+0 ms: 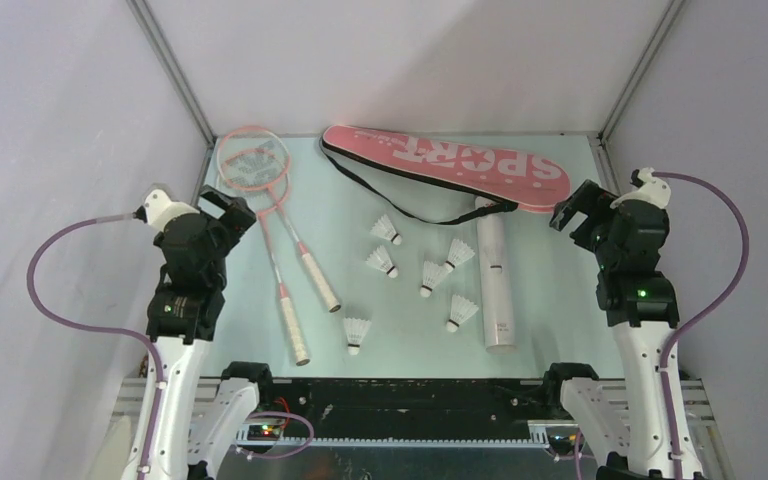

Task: Pack up the badminton gear
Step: Open the lid of the shuttle tube.

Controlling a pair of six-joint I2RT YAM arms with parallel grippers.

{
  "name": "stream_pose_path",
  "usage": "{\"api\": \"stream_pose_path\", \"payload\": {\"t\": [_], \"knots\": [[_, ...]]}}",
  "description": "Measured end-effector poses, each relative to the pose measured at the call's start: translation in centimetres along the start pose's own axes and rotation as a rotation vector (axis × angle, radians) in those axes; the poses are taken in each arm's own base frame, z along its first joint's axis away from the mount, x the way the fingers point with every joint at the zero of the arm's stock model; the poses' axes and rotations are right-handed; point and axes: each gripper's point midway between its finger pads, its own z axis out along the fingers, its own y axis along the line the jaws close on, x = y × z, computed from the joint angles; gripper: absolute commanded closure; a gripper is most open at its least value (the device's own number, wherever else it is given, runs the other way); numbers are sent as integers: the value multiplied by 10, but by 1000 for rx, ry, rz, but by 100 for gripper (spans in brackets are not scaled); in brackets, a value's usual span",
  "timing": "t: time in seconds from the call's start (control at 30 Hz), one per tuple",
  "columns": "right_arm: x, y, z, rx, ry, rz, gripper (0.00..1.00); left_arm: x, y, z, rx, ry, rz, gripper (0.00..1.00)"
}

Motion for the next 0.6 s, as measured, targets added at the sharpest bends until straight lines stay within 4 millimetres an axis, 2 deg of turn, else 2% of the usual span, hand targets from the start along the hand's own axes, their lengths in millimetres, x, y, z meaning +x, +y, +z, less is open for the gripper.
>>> {"api": "stream_pose_path", "payload": {"t": [0.2, 0.33, 0.43, 0.5, 0.57, 0.6], "knots": [[4, 8, -9, -61, 21, 4, 0, 8, -3, 5, 7, 33, 6, 2], [20, 22, -5, -135, 103, 7, 0, 22, -5, 13, 10, 94, 23, 2], [53, 38, 7, -164, 235, -32, 0, 36, -7, 20, 19, 149, 34, 2], [84, 53, 17, -169, 334, -97, 0, 45, -7, 20, 28, 178, 37, 2], [121, 59, 31, -143, 444, -159, 3, 55, -6, 21, 37, 209, 36, 2], [133, 59, 35, -128, 477, -171, 3, 61, -5, 21, 41, 224, 37, 2]]}}
